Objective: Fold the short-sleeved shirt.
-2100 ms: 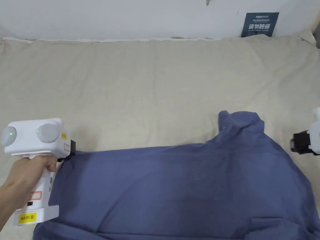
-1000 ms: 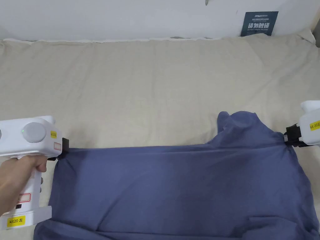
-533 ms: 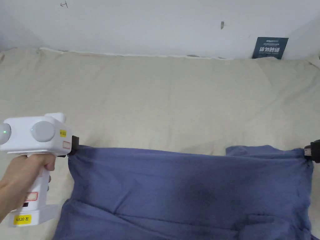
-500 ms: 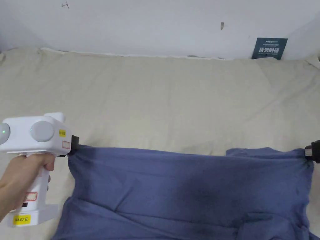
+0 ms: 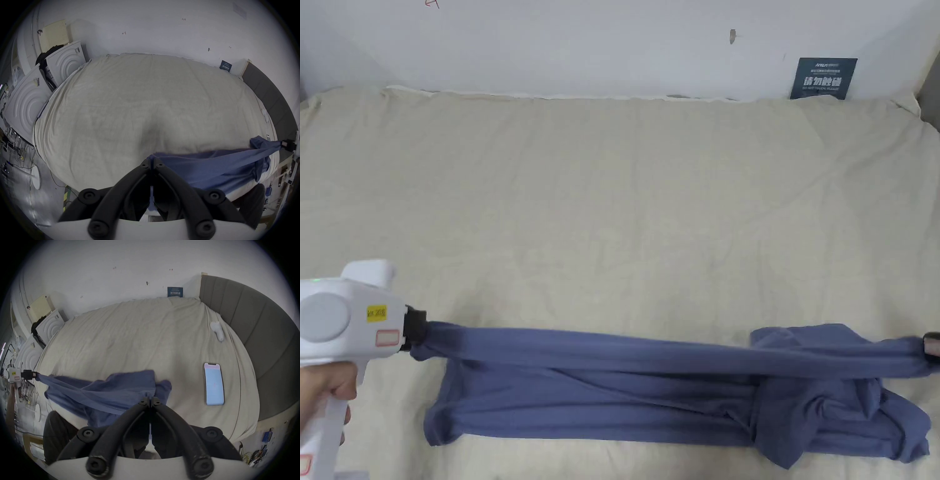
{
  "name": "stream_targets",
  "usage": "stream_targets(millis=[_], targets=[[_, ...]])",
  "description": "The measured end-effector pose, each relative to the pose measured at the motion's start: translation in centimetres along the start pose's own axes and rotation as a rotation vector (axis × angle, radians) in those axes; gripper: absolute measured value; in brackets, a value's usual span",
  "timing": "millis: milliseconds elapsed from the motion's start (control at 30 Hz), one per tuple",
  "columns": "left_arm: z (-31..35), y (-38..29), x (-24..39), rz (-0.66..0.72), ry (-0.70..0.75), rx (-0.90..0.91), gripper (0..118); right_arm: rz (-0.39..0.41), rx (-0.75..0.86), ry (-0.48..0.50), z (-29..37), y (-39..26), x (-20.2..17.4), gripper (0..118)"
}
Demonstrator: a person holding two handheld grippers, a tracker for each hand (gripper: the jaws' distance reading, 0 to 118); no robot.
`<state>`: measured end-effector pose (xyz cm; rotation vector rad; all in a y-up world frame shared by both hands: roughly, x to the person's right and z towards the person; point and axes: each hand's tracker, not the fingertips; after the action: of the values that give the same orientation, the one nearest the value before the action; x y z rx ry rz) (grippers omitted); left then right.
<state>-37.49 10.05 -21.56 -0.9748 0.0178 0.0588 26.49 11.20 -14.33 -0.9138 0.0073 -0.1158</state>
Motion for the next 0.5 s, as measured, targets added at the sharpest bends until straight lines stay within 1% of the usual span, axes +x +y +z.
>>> stream_targets(millis=[100, 267, 367, 500], targets=[[0.0, -2.5, -0.3, -0.015, -0.003, -0.04, 0, 0.012, -0.05, -0.005, -0.2, -2.6, 0.0, 0], [-1.3, -6.0, -0.9, -0.018, -0.002, -0.119, 0, -0.03, -0.107, -0.007, -1.2, -5.7, 0.6, 0], [-2.6, -6.6, -1.1, -0.001, 0.001, -0.141, 0, -0.044, -0.149, -0.01, -2.5, -6.5, 0.8, 0], [-4.2, -6.9, -1.1, 0.003, 0.016, -0.159, 0, -0.047, -0.183, -0.042, -4.6, -7.3, 1.0, 0]])
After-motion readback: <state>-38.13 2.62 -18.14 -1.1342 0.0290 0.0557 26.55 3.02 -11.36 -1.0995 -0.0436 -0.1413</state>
